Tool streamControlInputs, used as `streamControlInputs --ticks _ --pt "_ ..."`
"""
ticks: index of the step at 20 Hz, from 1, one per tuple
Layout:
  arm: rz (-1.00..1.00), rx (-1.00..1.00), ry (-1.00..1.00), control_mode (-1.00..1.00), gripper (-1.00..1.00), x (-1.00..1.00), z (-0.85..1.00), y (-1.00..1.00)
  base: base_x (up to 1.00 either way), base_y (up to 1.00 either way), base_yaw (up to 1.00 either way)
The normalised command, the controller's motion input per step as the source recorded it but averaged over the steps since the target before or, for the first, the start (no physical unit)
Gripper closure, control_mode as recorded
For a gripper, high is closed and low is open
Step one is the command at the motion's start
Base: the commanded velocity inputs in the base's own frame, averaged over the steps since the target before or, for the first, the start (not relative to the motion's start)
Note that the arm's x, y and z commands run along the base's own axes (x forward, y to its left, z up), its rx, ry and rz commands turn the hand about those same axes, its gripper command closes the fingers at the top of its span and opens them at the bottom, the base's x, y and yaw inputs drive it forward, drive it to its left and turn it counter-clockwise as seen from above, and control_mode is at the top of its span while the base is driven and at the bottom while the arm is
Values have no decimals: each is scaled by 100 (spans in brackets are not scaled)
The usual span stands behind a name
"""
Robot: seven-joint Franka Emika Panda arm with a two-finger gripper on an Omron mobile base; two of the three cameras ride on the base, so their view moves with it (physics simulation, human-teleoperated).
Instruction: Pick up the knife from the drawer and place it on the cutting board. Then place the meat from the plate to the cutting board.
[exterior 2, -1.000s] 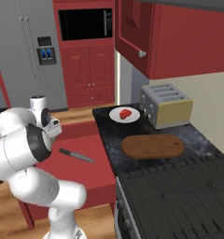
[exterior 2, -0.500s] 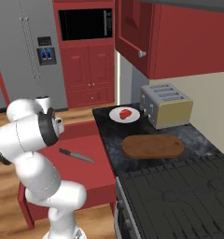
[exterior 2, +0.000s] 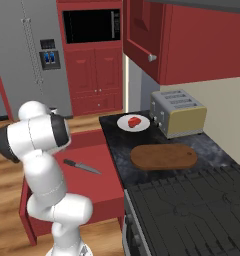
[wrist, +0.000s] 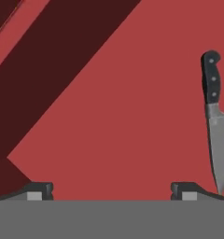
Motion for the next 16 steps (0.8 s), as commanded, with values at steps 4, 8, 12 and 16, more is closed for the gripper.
streamControlInputs --ticks 4,8,12,16 --pt "2 1 -3 -100 -100 26 -40 1 0 0 0" --pt "1 0 -11 -100 -100 22 -44 2 0 0 0" --pt "0 0 -16 -100 -100 26 -40 6 0 0 0" --pt "0 0 -9 -100 -100 34 -29 0 0 0 0"
